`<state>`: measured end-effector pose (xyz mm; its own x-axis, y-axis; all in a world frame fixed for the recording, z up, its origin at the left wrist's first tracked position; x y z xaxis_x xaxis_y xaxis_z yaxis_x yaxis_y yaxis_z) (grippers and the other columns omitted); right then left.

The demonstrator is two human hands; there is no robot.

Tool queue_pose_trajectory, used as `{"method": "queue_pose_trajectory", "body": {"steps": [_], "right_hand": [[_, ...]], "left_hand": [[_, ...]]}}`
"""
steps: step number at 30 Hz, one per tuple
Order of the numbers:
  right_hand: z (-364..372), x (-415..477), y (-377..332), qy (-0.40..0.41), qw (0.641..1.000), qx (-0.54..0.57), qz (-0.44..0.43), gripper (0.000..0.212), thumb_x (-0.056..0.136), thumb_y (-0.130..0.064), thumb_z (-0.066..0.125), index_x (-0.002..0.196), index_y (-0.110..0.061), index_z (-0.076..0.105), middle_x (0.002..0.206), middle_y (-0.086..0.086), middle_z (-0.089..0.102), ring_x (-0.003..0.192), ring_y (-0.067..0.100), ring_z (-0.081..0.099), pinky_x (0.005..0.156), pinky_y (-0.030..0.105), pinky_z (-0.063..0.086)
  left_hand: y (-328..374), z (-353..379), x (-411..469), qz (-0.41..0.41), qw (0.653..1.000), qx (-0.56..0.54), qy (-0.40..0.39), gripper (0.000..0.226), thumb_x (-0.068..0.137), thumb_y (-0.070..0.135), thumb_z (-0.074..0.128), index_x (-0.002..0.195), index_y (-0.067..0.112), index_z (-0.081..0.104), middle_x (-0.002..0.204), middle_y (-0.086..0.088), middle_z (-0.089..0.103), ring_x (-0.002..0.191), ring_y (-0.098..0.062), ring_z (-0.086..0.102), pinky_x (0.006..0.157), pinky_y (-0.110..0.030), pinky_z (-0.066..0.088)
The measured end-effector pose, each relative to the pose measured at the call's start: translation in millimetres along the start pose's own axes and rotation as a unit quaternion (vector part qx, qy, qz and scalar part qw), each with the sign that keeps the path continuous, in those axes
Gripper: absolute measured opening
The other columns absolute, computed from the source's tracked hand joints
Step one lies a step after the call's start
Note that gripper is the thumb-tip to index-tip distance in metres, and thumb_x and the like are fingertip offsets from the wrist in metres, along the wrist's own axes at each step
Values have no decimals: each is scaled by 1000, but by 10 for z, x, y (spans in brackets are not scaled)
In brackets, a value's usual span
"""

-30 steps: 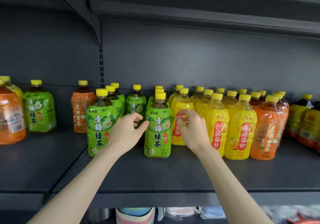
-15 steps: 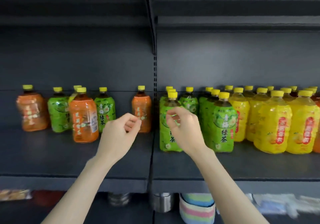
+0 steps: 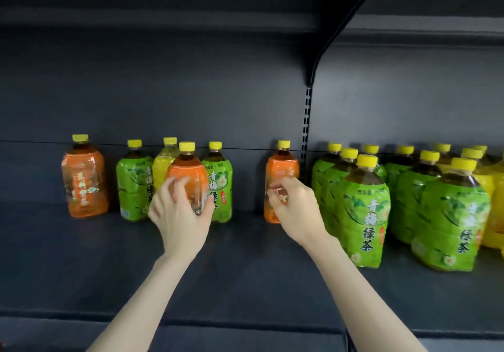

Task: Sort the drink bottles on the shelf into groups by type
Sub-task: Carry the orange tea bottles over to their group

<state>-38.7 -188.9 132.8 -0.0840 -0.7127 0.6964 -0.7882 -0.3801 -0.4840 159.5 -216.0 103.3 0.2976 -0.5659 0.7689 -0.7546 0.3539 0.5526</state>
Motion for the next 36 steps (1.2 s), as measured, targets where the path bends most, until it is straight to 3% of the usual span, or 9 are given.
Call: {"method": "queue_pose_trajectory", "body": {"steps": [3,7,14,17,20,23,31,36], "right_hand": [[255,241,144,2,999,-26,20,23,93,-25,56,112,-12,63,116,5,59,106,26,55,84,38,48],[527,568,370,12,996,-71,55,38,91,-31,57,124,-12,54,132,9,46,122,30,37,92,40,40],[738,842,597,106,985,-102,89,76,81,-35,71,141,-6,35,141,19,30,126,36,30,104,43,28],[780,921,646,116,979,-78,146,79,77,-39,74,141,-16,34,146,15,25,133,35,24,107,51,24],[824,930,673,107,979,33,171,78,77,-33,77,138,-26,29,146,13,28,129,37,37,104,53,36],[815,899,635,96,979,19,181,79,77,-37,76,138,-31,26,139,14,36,120,38,46,98,50,41],[771,543,245,83,986,-16,146,84,73,-51,74,139,-35,24,132,11,43,116,36,48,95,49,43],[630,145,-136,107,982,-23,154,98,66,-59,76,145,-31,24,136,8,38,124,31,41,98,49,43]], "left_hand": [[-249,239,267,-42,999,-6,0,84,73,45,74,137,9,34,143,-18,32,131,-39,30,103,-56,25],[-414,469,504,-37,999,-38,-7,97,70,56,70,143,11,23,142,-17,32,127,-38,38,96,-52,40],[-524,615,573,0,998,-60,24,97,62,68,71,136,19,33,131,-13,42,118,-32,46,89,-45,43],[-550,648,582,0,997,-76,33,96,60,76,62,134,21,34,128,-12,42,117,-29,45,90,-41,42],[-557,653,568,-6,994,-104,19,96,60,77,61,135,23,32,130,-11,40,117,-28,45,87,-35,41],[-542,626,542,-33,988,-146,-22,95,61,77,57,137,28,28,133,-9,38,116,-27,47,83,-33,42],[-536,452,474,-29,978,-187,-93,89,70,66,56,143,30,21,137,-8,36,119,-26,44,85,-30,38],[-512,210,325,5,972,-203,-117,73,82,60,48,143,34,17,140,-7,33,124,-25,42,89,-32,40]]}}
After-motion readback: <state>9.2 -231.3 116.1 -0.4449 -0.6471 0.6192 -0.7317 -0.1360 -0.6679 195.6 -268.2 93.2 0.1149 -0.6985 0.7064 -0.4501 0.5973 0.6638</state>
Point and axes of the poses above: each hand's wrist, its own x-axis towards the middle knuckle, its own z-axis out of the palm, y = z × x, the point moved 1 cm from there along x, towards the middle knuckle
